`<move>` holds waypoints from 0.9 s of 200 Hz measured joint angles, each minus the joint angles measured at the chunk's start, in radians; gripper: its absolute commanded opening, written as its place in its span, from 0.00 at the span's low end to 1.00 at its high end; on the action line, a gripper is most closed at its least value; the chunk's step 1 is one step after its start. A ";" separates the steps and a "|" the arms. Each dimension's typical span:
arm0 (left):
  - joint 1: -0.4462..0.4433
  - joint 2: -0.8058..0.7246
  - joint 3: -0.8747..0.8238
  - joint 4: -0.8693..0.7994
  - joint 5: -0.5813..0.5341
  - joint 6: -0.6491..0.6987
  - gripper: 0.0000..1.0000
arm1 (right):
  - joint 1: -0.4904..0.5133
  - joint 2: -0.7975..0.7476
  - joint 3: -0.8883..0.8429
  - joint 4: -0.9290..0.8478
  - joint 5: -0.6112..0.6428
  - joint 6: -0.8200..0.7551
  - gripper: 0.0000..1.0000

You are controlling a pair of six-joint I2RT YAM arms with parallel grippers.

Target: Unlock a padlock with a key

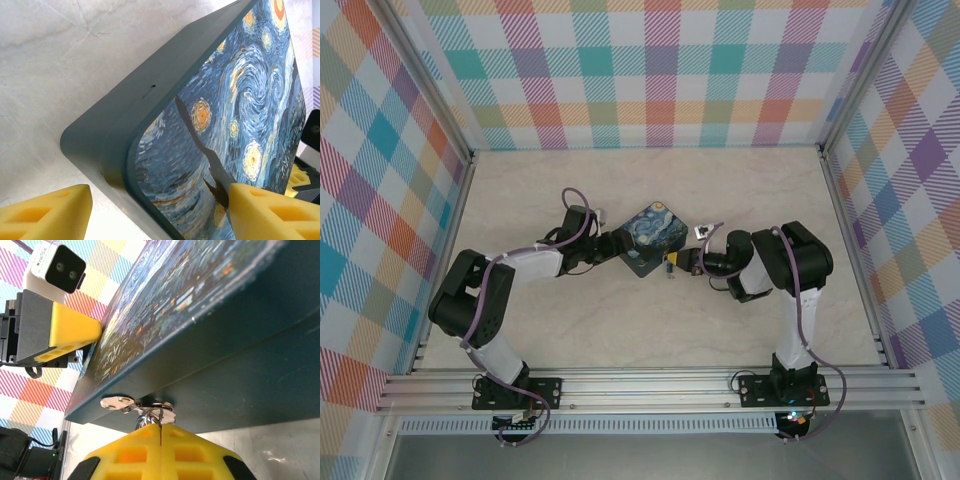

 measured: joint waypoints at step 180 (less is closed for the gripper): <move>-0.096 -0.104 -0.094 -0.018 -0.090 -0.116 0.77 | 0.000 -0.023 -0.065 0.070 0.195 0.229 0.00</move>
